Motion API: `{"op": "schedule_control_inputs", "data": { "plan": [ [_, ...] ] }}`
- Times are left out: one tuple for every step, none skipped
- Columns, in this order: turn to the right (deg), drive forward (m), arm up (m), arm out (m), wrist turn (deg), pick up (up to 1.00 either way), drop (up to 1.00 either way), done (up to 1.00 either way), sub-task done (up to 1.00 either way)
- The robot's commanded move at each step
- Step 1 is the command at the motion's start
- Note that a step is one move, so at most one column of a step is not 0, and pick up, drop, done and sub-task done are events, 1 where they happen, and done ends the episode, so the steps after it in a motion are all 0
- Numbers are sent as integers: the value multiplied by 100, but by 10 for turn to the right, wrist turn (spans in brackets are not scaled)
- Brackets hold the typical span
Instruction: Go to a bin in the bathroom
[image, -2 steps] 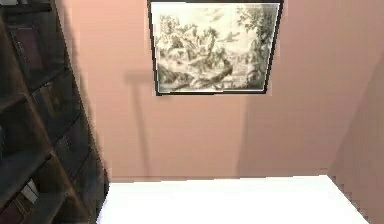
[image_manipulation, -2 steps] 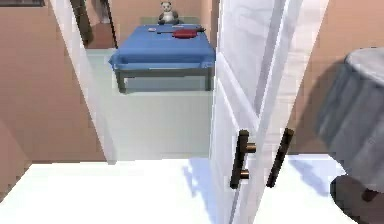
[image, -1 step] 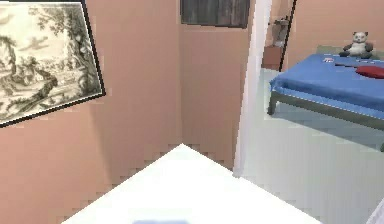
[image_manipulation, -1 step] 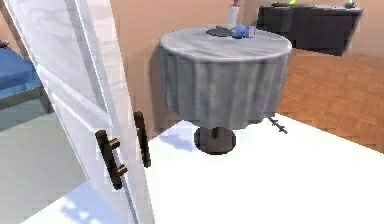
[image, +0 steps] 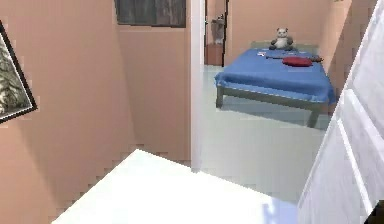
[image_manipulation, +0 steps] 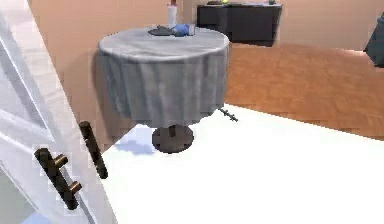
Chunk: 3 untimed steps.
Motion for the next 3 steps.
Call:
{"op": "schedule_control_inputs", "data": {
  "plan": [
    [0,35,0,0,0,0,0,0,0],
    [240,0,0,0,0,0,0,0,0],
    [0,100,0,0,0,0,0,0,0]
  ]
}}
